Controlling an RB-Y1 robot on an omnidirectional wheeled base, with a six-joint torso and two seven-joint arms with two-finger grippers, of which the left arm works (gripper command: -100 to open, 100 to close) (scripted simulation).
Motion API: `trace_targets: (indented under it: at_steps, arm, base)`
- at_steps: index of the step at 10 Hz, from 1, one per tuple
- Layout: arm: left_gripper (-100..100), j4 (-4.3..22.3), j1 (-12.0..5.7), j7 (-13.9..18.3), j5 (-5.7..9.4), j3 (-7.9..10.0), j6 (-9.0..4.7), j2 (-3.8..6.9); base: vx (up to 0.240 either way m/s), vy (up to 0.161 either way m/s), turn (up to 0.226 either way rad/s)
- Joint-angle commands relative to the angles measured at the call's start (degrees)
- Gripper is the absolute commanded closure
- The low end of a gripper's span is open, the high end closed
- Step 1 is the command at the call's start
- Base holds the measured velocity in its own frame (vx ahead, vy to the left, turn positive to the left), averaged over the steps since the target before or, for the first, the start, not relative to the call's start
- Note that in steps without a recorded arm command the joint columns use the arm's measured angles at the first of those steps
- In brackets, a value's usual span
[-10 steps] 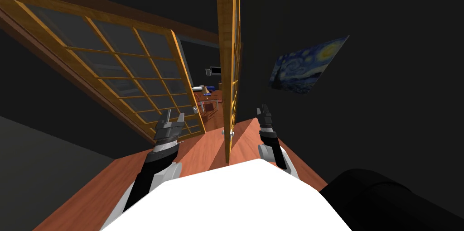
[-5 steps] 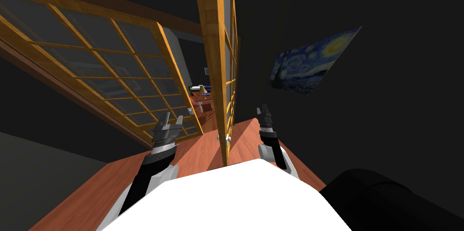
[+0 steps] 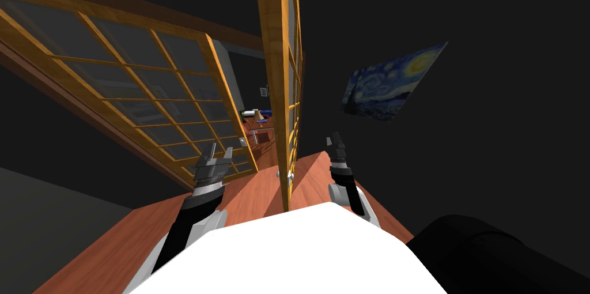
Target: Pull the door open
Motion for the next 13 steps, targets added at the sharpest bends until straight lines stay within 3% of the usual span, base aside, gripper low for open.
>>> trace_targets:
  at_steps: [1,4,13]
  arm:
    - [-100,0.0,0.00,0.0,0.00,0.00,0.00,0.00]
    - [-100,0.2,-0.09,0.2,0.09,0.03,-0.10,0.10]
    - [-100,1.6,-0.57,1.5,0.64,0.22,-0.71,0.72]
  base:
    - [0.000,0.000,0.000]
    - [-0.039,0.015,-0.014]
    - [-0.203,0.033,-0.006]
